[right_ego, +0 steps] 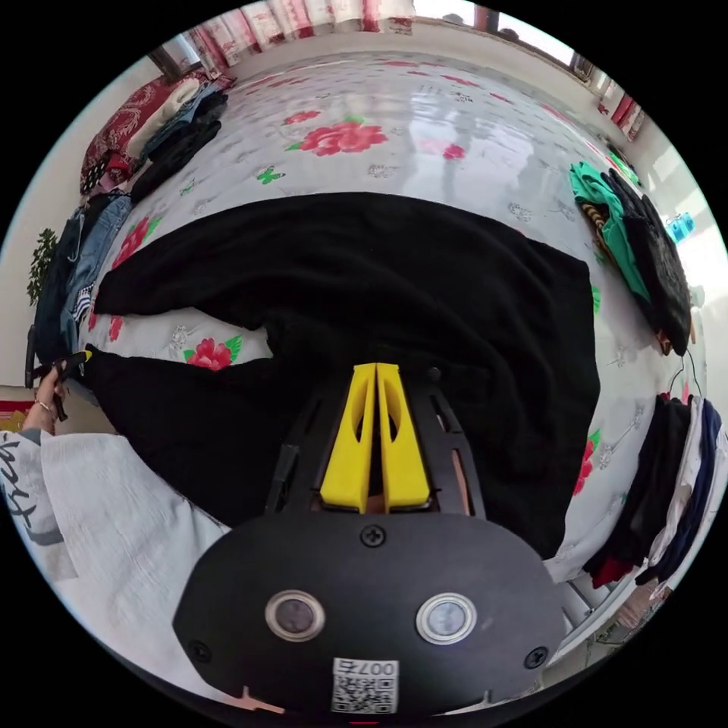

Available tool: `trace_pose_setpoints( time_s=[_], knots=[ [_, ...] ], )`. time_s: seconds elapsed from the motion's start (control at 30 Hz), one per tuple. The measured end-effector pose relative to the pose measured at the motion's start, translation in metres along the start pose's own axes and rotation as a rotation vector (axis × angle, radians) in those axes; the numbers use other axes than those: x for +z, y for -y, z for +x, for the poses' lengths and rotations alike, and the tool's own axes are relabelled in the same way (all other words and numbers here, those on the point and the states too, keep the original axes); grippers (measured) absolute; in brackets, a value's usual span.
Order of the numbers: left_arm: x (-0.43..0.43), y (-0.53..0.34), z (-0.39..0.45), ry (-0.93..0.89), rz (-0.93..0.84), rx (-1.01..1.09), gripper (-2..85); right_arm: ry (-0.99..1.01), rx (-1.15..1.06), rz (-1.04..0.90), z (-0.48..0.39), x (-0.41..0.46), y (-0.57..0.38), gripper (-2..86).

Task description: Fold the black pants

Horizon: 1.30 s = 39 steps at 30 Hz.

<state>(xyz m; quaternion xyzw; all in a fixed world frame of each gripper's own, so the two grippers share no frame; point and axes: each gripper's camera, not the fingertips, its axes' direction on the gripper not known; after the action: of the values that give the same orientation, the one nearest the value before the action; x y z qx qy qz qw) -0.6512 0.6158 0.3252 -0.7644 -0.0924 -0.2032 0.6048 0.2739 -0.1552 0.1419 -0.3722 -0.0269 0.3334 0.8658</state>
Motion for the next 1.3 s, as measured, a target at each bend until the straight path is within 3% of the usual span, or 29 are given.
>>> trace_pose_setpoints(
  time_s=[0.2,0.4,0.57,0.73,0.83,1.0,1.17,1.3],
  knots=[
    [0.004,-0.007,-0.015,-0.108,0.046,-0.080,-0.5,0.116,0.008,-0.030,0.000,-0.016,0.018,-0.1],
    [-0.029,0.003,0.017,-0.114,0.213,0.152,6.3,0.046,-0.103,0.080,0.021,-0.068,0.044,1.8],
    [0.016,0.086,0.068,-0.037,0.076,0.415,10.6,-0.128,-0.221,-0.071,0.032,-0.051,0.124,6.9],
    [0.086,0.134,0.128,0.228,-0.121,0.676,10.4,-0.211,-0.310,-0.241,0.032,-0.024,0.169,9.7],
    [0.108,0.132,0.147,0.207,-0.208,0.793,7.5,-0.174,-0.361,-0.359,0.029,-0.003,0.178,8.7],
    [0.132,0.119,0.155,0.192,-0.264,0.812,0.5,-0.062,-0.358,-0.389,0.031,-0.004,0.181,3.6],
    [0.106,0.117,0.154,0.198,-0.083,0.722,-0.8,-0.056,-0.332,-0.284,0.035,-0.048,0.172,0.6],
    [0.026,0.086,0.153,0.162,0.205,0.678,-0.9,-0.075,-0.323,-0.105,0.036,-0.109,0.146,0.2]
  ],
)
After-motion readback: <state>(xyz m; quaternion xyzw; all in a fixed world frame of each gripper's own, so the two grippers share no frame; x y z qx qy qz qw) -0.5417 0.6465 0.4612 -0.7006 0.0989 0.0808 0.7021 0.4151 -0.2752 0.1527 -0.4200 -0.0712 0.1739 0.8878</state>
